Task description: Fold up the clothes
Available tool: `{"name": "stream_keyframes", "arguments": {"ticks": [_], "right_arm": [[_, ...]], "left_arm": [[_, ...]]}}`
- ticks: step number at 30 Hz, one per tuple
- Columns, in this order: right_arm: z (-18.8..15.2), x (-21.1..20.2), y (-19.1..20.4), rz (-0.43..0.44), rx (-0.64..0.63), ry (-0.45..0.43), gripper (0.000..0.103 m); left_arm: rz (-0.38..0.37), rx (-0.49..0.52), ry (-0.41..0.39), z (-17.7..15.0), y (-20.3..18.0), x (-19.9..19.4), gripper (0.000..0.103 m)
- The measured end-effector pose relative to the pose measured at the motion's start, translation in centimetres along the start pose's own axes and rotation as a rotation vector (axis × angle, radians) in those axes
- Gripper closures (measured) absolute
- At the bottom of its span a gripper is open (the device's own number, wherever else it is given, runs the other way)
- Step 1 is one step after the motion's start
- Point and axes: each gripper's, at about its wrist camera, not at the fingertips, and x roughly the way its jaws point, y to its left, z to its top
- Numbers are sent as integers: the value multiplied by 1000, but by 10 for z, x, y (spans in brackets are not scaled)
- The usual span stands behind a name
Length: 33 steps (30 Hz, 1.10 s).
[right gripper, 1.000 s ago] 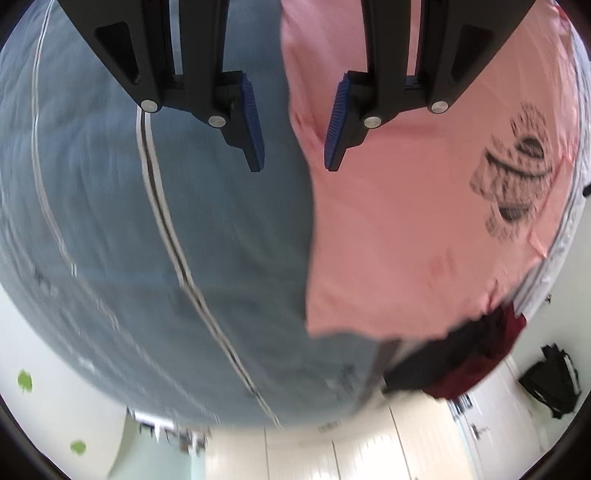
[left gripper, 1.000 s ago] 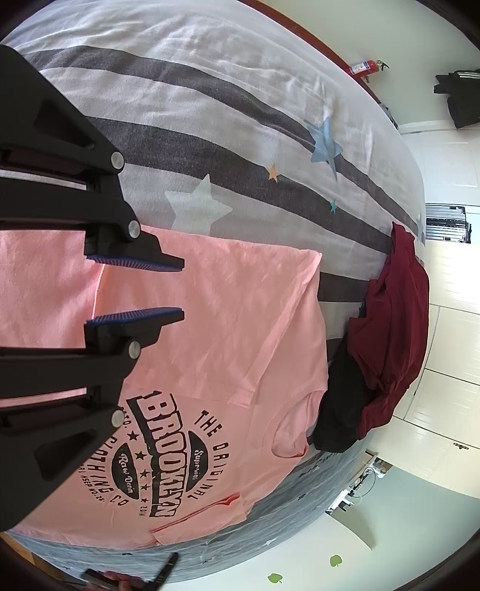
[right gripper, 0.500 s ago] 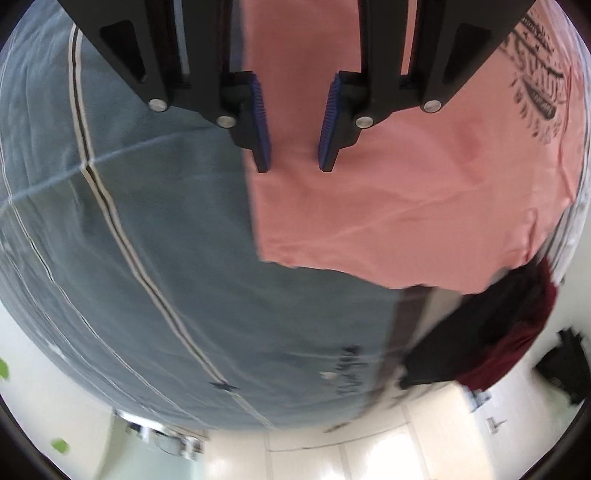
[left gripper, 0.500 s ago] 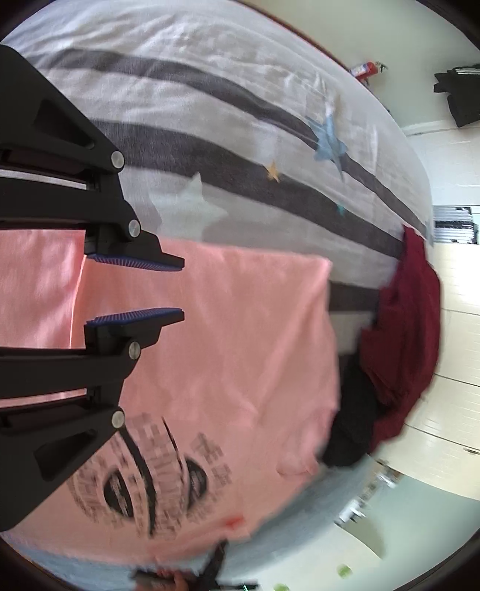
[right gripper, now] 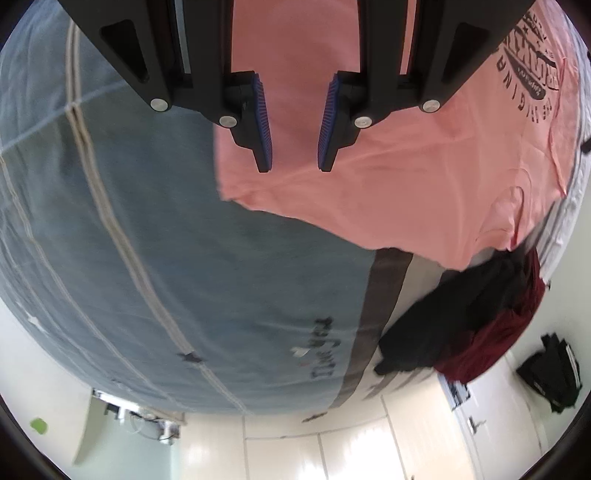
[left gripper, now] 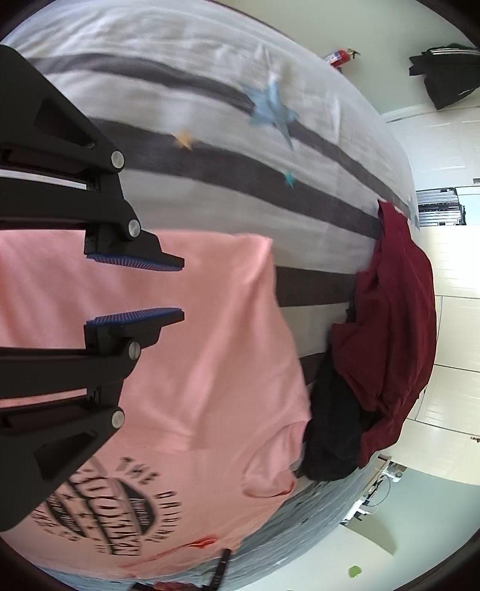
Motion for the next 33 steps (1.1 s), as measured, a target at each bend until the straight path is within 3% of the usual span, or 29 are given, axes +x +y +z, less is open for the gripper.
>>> {"name": "stream_keyframes", "arguments": {"ticks": [6,10,12,16,18,21,24,28,31,33], "right_arm": [[3,17,-14,-54,20,16,81],[3,15,-25,-61,46,9,81],[4,8,-20,-35,39,-13,81],[3,10,-4,-16,-18,-12,79],[5,18,-6,-33,-9,8,79],[9,18,-19,-45,62,1,79],[13,8,-29,-79,112,-25,79],[-2,-25,-29,-50,111,-78,79],[-30,-50,-17,-39,50,-84,77],[-59,-70,-11,-31,7,-91,68]], "left_arm": [[29,-56,33,14,26,40,85],[41,-104,-3,24,35,29,85],[-6,-88,-39,29,30,21,82],[24,-21,10,33,23,40,81],[64,-38,30,36,29,52,81],[52,-151,18,44,49,54,76],[37,-132,-39,47,48,34,76],[-20,-93,-89,24,37,-8,75],[-52,-89,-118,-9,29,-46,74],[-66,-90,-120,-34,27,-68,73]]}}
